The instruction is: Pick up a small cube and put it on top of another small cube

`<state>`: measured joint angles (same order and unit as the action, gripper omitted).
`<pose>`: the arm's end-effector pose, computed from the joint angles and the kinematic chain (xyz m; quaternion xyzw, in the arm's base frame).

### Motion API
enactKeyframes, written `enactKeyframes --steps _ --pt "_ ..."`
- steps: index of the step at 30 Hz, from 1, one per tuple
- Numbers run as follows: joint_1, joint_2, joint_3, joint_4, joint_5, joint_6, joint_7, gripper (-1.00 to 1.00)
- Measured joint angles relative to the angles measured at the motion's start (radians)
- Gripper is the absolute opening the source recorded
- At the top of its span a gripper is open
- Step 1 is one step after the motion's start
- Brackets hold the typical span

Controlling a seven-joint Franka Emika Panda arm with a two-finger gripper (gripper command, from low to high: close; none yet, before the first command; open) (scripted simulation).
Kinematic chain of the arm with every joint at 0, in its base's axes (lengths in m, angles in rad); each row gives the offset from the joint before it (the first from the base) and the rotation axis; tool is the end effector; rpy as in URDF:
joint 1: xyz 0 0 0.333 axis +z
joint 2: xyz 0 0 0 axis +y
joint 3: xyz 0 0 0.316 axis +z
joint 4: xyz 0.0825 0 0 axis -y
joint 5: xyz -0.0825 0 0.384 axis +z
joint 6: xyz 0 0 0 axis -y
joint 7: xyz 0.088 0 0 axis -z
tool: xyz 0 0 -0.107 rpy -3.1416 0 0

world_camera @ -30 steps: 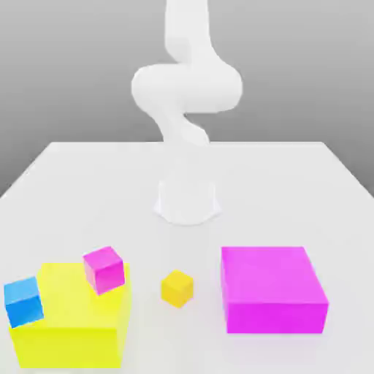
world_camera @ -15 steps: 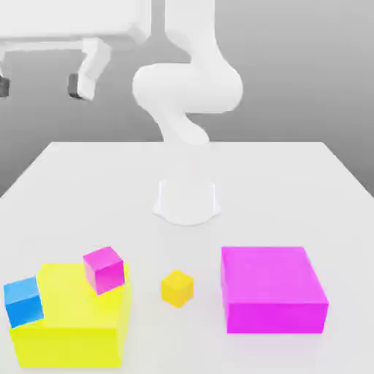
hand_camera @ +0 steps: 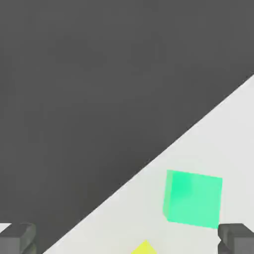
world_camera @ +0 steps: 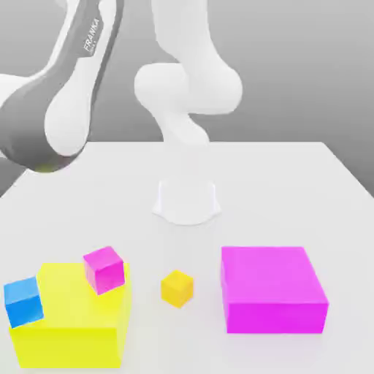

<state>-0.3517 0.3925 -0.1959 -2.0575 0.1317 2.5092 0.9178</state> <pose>0.5134 -0.3110 0.2530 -0.7133 0.7000 -0.0335 0.0100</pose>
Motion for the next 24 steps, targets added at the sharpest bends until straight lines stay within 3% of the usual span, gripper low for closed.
enactKeyframes --steps 6,7,13,18,24 --pt "-0.068 0.219 0.025 0.049 0.060 0.097 -0.020 0.00" --pt "-0.073 0.245 0.032 0.055 0.066 0.117 -0.024 -1.00" --pt "-0.076 0.258 0.035 0.058 0.071 0.126 -0.029 -1.00" --pt "-0.061 0.135 0.003 0.024 0.045 0.034 -0.015 -1.00" --pt "-0.111 -0.070 -0.027 -0.165 0.036 -0.004 -0.141 -1.00"
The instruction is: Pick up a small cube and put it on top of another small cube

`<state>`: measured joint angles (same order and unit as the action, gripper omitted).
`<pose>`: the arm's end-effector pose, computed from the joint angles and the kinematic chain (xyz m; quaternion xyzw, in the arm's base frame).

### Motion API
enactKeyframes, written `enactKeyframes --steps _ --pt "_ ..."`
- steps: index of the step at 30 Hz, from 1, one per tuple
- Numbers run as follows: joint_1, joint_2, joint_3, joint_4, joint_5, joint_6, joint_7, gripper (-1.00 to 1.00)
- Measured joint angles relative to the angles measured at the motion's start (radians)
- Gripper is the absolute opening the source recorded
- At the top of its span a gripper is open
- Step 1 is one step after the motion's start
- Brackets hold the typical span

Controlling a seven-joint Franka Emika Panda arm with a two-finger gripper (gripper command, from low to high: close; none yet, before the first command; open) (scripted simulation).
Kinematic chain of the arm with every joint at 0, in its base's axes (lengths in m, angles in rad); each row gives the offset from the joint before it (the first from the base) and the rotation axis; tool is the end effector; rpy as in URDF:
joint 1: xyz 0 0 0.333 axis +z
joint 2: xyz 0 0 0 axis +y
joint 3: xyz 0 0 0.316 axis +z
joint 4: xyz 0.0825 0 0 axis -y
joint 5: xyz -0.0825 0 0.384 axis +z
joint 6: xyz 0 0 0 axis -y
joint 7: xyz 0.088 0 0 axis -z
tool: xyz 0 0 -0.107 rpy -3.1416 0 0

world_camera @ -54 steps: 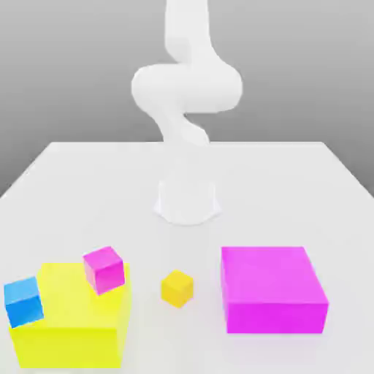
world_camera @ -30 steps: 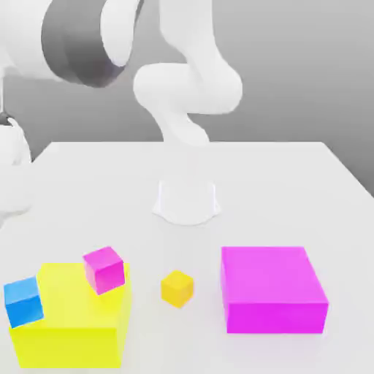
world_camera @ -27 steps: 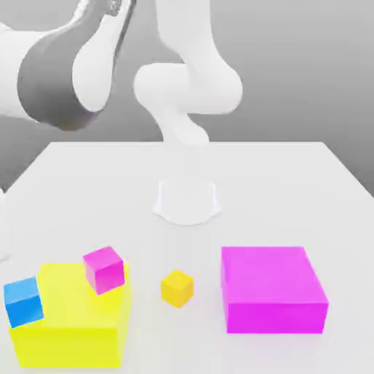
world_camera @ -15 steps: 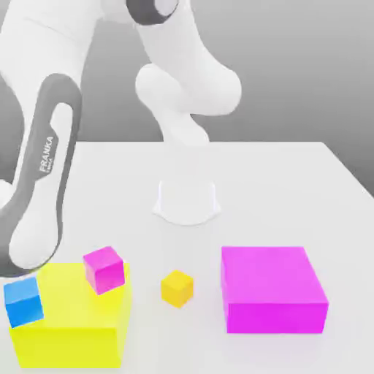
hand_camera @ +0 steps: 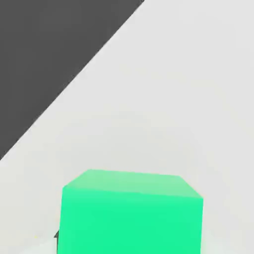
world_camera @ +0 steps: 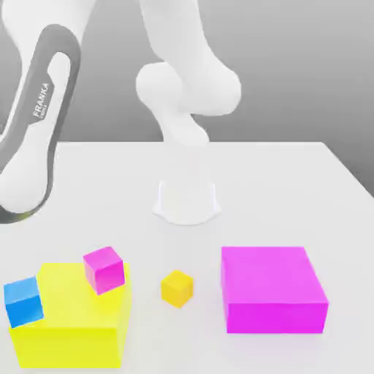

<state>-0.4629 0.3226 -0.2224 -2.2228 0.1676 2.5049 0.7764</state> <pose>0.4217 -0.3479 0.2290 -0.7009 0.7130 0.0148 0.0130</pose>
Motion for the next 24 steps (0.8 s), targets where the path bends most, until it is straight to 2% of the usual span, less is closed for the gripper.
enactKeyframes --steps 5,10,16,21,22,24 --pt "0.025 -0.183 0.020 -0.140 -0.030 -0.042 -0.065 -1.00" --pt "0.112 -0.362 0.056 -0.258 -0.089 -0.091 -0.087 -1.00" --pt "0.165 -0.574 0.125 -0.394 -0.156 -0.148 -0.112 -1.00" --pt "0.176 -0.493 0.156 -0.451 -0.179 -0.002 -0.103 -1.00" --pt "0.177 -0.470 0.156 -0.459 -0.179 0.029 -0.103 1.00" --pt "0.177 -0.470 0.156 -0.459 -0.179 0.029 -0.103 1.00"
